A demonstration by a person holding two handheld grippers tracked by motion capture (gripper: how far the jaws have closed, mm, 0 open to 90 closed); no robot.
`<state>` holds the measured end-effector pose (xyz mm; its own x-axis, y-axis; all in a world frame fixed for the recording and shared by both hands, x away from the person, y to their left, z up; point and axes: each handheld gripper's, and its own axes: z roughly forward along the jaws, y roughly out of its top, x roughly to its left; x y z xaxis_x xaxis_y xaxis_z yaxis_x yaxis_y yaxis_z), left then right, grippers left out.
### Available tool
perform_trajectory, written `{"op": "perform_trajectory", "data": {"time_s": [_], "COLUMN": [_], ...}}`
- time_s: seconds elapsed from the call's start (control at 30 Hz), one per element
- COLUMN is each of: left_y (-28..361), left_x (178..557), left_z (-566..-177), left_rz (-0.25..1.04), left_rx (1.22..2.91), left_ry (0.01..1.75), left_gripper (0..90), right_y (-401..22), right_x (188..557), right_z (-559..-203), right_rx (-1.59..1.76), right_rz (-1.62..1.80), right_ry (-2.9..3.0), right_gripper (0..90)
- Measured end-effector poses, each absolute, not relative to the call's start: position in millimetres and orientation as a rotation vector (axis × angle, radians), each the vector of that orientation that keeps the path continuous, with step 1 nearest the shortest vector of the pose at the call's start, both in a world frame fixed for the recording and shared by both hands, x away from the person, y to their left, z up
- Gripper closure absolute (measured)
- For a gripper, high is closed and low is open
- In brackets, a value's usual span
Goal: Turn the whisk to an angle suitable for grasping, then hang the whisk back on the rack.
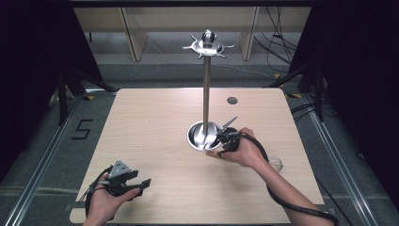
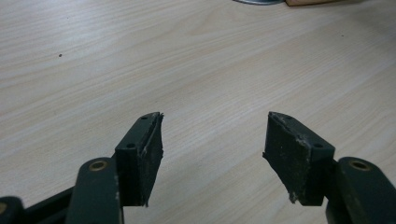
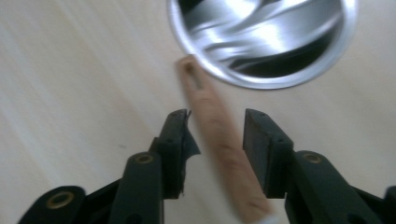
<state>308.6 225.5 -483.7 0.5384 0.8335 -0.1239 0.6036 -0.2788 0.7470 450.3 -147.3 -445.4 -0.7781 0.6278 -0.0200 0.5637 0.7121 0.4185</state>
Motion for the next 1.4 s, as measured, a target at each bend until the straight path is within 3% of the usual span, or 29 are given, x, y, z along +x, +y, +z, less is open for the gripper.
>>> {"op": "perform_trajectory", "data": {"time_s": [0.27, 0.7, 1.4], "left_y": [225, 215, 223], "left_x": [310, 313, 310], "left_z": [-484, -485, -486], "left_rz": [0.37, 0.354, 0.365], "left_rx": [2.003, 1.992, 2.006], "left_ry": [1.149, 1.157, 1.151], "left_gripper": [36.2, 36.1, 35.7], "right_y": [-176, -198, -183], "right_x": [459, 455, 463], "right_z": [-446, -453, -458], "right_rx": [0.876, 0.805, 0.458], "right_rz": [0.448, 0.372, 0.157], "right_ry": [2.827, 2.908, 2.976], "right_gripper": [49.7, 47.9, 57.7]}}
